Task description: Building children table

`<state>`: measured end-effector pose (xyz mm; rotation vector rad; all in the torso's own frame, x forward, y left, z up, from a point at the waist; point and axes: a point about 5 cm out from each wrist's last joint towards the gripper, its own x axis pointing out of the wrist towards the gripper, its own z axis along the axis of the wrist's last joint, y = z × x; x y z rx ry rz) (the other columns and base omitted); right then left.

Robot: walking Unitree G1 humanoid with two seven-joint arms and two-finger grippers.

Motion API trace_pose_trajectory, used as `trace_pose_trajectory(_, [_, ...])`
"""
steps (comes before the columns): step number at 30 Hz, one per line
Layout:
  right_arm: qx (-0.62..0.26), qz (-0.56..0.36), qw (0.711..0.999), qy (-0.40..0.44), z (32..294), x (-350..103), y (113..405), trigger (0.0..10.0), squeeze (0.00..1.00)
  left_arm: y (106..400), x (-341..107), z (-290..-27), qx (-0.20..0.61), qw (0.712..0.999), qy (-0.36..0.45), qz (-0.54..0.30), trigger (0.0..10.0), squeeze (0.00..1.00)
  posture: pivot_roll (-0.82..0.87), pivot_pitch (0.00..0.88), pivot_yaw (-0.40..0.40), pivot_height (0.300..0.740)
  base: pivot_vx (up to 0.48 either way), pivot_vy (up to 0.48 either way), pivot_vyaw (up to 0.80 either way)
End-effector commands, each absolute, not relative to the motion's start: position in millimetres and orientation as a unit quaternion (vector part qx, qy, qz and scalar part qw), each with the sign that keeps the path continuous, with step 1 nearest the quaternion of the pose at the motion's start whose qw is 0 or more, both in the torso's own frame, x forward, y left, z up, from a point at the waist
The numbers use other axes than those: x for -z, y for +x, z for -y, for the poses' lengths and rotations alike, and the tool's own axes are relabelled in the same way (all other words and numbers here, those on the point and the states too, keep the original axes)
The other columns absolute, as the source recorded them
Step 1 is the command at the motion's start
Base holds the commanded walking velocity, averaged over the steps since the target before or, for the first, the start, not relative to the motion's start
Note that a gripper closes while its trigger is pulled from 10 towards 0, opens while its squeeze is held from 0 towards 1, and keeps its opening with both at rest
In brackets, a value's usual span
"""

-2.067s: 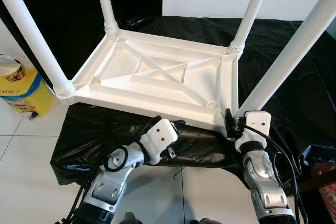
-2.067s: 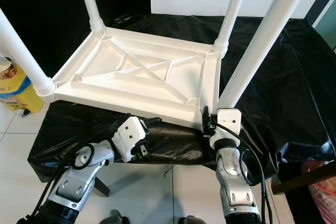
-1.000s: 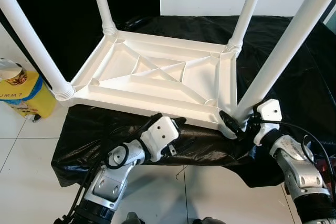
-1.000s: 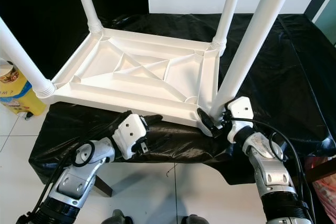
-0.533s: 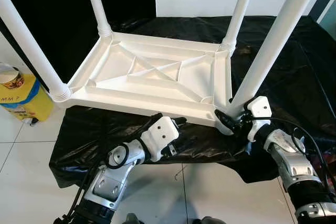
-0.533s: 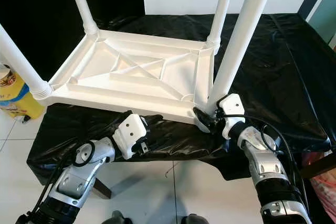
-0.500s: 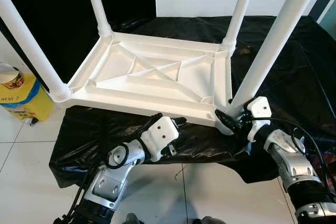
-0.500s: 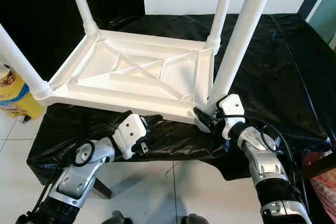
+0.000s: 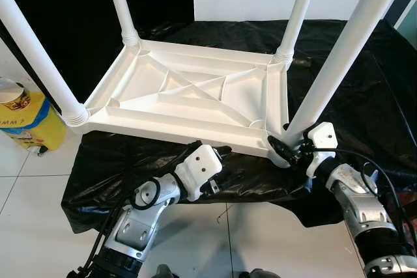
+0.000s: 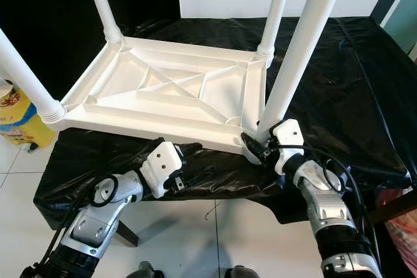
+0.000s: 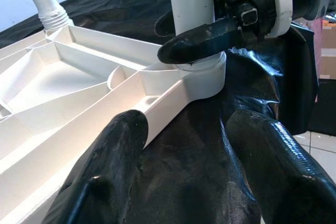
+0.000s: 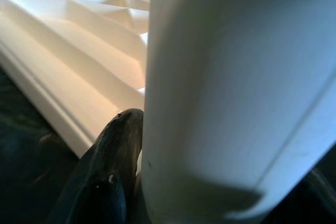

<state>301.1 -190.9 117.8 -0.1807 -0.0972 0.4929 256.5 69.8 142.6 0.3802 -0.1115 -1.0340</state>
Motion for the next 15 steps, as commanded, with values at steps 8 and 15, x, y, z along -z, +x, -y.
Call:
trace_pose_trajectory(8, [-0.166,0.008,0.983,-0.078,191,-100,295,10.0,0.00,256,-143,-68,0.473,0.861,0.178,0.055,10.0,0.00,0.01,0.094,-0.029,0.740,0.000,0.000,0.00])
trace_pose_trajectory(15, [-0.082,0.005,0.995,-0.058,178,-95,290,10.0,0.00,255,-142,-67,0.475,0.860,0.176,0.055,10.0,0.00,0.01,0.089,-0.037,0.740,0.000,0.000,0.00])
